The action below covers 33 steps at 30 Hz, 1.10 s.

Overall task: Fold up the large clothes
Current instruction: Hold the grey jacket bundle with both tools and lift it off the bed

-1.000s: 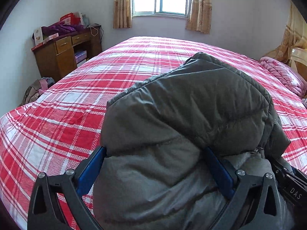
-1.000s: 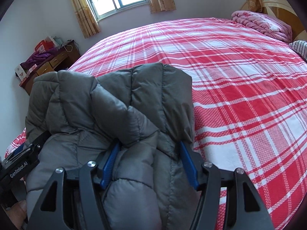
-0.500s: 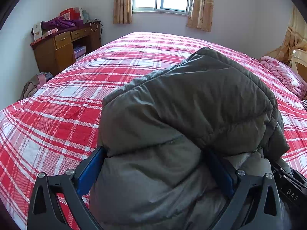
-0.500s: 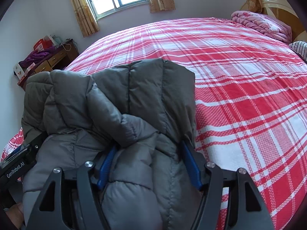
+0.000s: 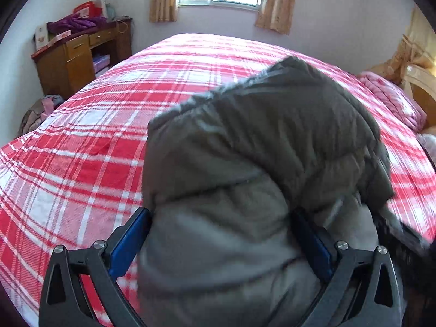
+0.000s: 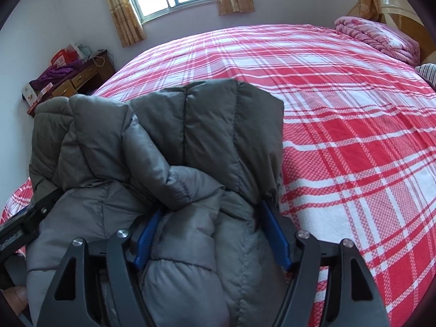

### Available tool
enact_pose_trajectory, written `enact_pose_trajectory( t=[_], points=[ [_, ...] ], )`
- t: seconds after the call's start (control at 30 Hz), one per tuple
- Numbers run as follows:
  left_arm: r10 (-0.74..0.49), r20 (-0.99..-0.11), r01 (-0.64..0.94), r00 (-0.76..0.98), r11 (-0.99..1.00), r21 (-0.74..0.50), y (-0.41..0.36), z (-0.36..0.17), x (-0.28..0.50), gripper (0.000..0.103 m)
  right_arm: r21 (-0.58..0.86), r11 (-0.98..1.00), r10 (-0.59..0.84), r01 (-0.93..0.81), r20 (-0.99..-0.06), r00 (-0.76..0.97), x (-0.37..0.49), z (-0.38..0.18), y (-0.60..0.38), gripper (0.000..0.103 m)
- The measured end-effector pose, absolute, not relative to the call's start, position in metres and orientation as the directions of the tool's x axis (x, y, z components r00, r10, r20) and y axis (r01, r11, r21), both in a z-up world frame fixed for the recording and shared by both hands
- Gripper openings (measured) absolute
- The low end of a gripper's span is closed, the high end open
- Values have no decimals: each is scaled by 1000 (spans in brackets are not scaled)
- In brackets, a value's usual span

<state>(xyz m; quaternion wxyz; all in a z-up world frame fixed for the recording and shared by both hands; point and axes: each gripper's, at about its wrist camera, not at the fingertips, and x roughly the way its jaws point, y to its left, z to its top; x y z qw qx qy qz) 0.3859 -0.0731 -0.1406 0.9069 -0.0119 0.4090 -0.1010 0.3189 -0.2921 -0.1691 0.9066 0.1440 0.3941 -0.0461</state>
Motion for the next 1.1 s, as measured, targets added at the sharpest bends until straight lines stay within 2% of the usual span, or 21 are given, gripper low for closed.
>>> enact_pose_trajectory(
  t=[0.07,0.17,0.27,0.67,0.97,1.03,1.1],
  points=[
    [-217,-742,187,635,974,-125,-63,-140,374,102,237,953,43,190,-724,688,317,-169,-293,73],
    [-303,-732,178,610,953,-247,-43,-141,358,102,267,948,72,172,-710,701,310,-167,-296,76],
    [-349,-731,171,587,936,-309,-36,-151,355,102,300,937,96,177,-711,697,301,-164,-300,85],
    [-361,-727,196,584,932,-305,-55,-165,359,102,313,938,122,149,-702,702,296,-173,-296,88],
    [-372,-726,223,578,928,-298,-60,-164,372,102,326,940,160,102,-684,712,294,-173,-288,76],
    [-382,-725,229,573,924,-306,-60,-164,376,102,333,939,176,83,-675,717,291,-173,-286,67],
    [-394,-722,236,568,919,-316,-60,-165,379,102,344,937,198,62,-668,717,290,-173,-283,63]
  ],
)
